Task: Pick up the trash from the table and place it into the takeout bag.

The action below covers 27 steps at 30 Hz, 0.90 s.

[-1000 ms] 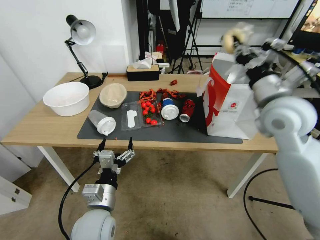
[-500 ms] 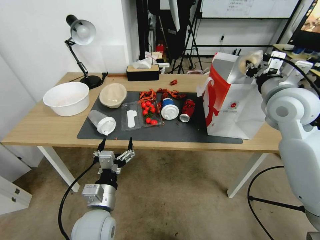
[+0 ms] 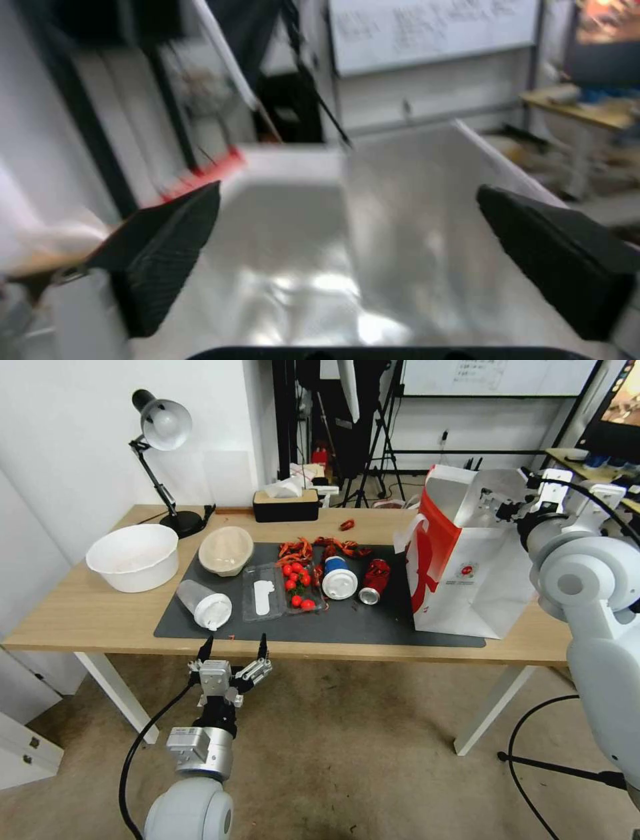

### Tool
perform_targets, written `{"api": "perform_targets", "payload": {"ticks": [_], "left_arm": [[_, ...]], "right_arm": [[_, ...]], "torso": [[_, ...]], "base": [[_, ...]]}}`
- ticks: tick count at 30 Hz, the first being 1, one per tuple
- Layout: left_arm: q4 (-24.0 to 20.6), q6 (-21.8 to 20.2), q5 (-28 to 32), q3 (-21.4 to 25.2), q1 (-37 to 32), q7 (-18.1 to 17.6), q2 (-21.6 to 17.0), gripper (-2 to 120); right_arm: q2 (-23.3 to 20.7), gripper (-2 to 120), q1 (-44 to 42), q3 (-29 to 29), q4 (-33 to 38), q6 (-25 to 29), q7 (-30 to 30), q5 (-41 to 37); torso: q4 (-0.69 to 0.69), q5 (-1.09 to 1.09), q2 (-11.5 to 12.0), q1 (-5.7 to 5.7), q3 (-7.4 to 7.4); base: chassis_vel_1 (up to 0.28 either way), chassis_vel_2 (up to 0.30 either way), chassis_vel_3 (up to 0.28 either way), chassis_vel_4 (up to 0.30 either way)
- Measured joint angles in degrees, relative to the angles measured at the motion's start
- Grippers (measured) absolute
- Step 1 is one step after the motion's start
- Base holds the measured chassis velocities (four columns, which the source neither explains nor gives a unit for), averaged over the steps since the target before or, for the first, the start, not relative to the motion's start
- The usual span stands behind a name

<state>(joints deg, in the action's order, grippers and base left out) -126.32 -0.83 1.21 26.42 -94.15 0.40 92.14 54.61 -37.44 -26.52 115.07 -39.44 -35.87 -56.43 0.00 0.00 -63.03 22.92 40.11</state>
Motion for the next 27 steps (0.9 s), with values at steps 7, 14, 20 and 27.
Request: {"api": "perform_targets", "payload": {"ticks": [7, 14, 20, 27], "left_arm": [[0.05, 0.00, 0.14, 0.05, 0.09, 0.00, 0.00, 100], [0.05, 0.03, 0.37, 0.08, 0.12, 0.01, -0.01, 100], [-0.08, 0.16, 1.34, 0.04, 0.17, 0.07, -0.01, 100], [0.12, 0.86, 1.40, 0.27, 0.15, 0.16, -0.01, 100]], "right_arm": [[0.14, 100, -1.61, -0.52, 2.23, 8.20, 5.28, -0.22], [0.00, 100, -5.49, -1.17, 6.61, 15.56, 10.56, -0.54], [0.07, 100, -22.01, -0.11, 18.68, 25.28, 17.79, 10.11], [4.45, 100, -43.49, 3.32, 21.18, 35.79, 20.25, 31.59]], "torso": [[0.01, 0.00, 0.00, 0.00, 0.00], [0.01, -0.01, 0.00, 0.00, 0.00], [0.00, 0.00, -0.01, 0.00, -0.01], [-0.01, -0.01, 0.00, -0.01, -0.01]], "base": [[0.000, 0.000, 0.000, 0.000], [0.000, 0.000, 0.000, 0.000], [0.000, 0.000, 0.000, 0.000], [0.000, 0.000, 0.000, 0.000]]}}
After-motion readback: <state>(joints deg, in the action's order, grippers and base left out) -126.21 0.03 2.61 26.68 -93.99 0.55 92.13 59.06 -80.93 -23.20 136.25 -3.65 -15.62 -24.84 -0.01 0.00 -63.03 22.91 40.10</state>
